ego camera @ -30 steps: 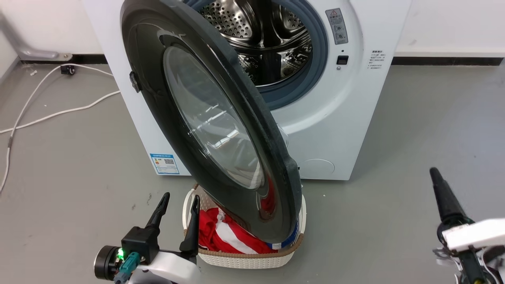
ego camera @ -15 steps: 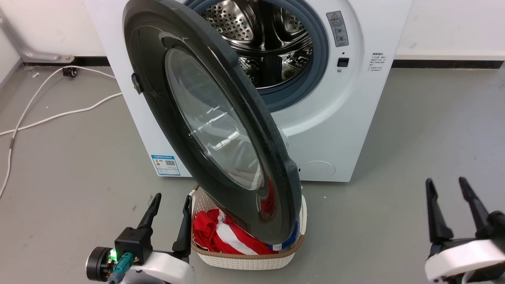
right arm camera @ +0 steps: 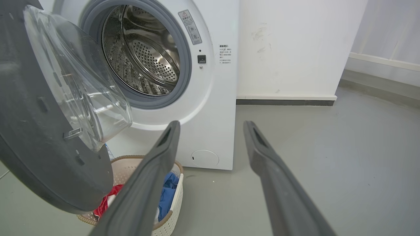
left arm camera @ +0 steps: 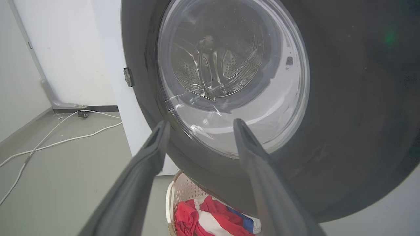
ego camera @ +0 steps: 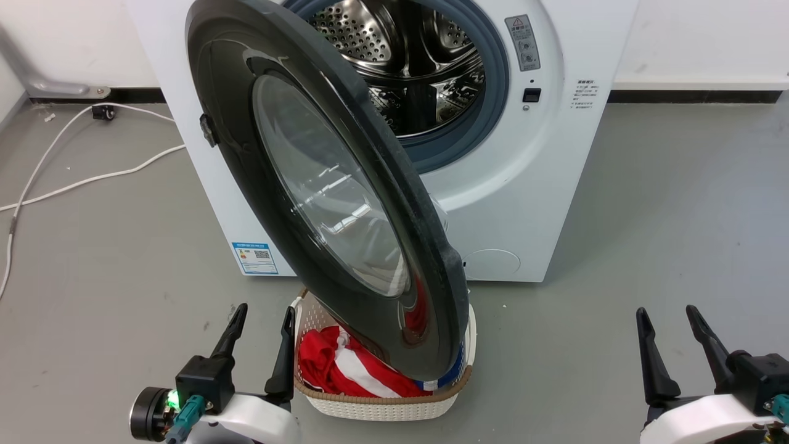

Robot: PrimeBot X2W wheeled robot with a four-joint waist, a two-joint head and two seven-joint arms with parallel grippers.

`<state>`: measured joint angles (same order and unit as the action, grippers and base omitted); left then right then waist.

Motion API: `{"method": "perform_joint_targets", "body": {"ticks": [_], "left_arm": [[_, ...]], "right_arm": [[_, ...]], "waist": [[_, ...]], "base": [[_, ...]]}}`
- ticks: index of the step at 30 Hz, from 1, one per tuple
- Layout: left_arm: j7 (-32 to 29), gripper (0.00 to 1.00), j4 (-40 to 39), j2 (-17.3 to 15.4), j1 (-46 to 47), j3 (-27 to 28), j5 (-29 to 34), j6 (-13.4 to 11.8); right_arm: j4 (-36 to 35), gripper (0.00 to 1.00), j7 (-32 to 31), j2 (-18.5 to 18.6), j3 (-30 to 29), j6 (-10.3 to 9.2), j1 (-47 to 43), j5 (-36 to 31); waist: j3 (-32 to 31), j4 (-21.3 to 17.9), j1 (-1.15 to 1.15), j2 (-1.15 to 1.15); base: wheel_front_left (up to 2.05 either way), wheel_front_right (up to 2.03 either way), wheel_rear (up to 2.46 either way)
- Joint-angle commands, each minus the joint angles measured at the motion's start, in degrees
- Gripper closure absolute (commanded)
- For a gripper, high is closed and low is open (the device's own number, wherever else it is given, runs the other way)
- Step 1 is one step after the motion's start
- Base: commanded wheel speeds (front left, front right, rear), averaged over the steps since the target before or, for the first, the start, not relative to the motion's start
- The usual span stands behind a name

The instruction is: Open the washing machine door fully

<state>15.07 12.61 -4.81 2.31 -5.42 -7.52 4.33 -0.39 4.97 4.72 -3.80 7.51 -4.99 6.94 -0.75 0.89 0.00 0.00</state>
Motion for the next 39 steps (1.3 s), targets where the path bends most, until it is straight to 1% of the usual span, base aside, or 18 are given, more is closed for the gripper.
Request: {"method": "perform_joint_targets", "body": {"ticks": [1,15,16,18,24,29,35,39], "left_arm": [[0.1,0.00,0.1,-0.2,0.4,0.1,0.3,-0.2],[0.1,0.00,0.9,-0.3,0.7,0.1,-0.1,-0.1],[0.1,0.56,1.0,-0.3,0.7,0.0,-0.2,0.0],[0.1,1.00,1.3,-0.3,0.8,-0.1,-0.2,0.1],[0.1,1.00,1.2,-0.5,1.6,-0.1,-0.6,-0.1],[0.1,1.00,-1.8,-0.7,3.9,0.9,-0.9,-0.9],[0.1,1.00,-12.5,-0.7,8.4,1.8,0.0,-2.2],[0.1,1.00,-20.3,-0.4,12.0,1.6,0.5,-2.6]], "right_arm": [[0.1,0.00,-0.1,-0.2,0.1,-0.03,-0.1,-0.4],[0.4,0.00,-0.3,0.2,0.4,-0.03,0.9,0.1],[0.5,0.00,-0.2,0.2,0.5,-0.03,0.9,0.1],[0.6,0.00,0.0,0.2,0.6,-0.03,1.0,0.0],[1.2,0.00,0.1,0.1,0.8,-0.03,1.1,0.4],[1.6,0.00,0.3,0.0,0.9,-0.03,1.1,0.4],[1.9,0.00,0.4,0.3,0.6,-0.03,1.4,0.4],[2.0,0.00,0.5,0.3,0.0,-0.03,1.5,0.3]], "waist": [[0.0,-0.1,0.00,0.00],[0.2,-0.4,0.00,0.00],[0.3,-0.4,0.00,0.00],[0.3,-0.4,0.00,0.00],[0.1,-0.3,0.00,0.00],[-0.2,-0.1,0.00,0.00],[-0.5,0.0,0.00,0.00],[-0.4,0.1,0.00,0.00]], "base": [[0.00,0.00,0.00],[0.00,0.00,0.00],[0.00,0.00,0.00],[0.00,0.00,0.00],[0.00,0.00,0.00],[0.00,0.00,0.00],[0.00,0.00,0.00],[0.00,0.00,0.00]]}}
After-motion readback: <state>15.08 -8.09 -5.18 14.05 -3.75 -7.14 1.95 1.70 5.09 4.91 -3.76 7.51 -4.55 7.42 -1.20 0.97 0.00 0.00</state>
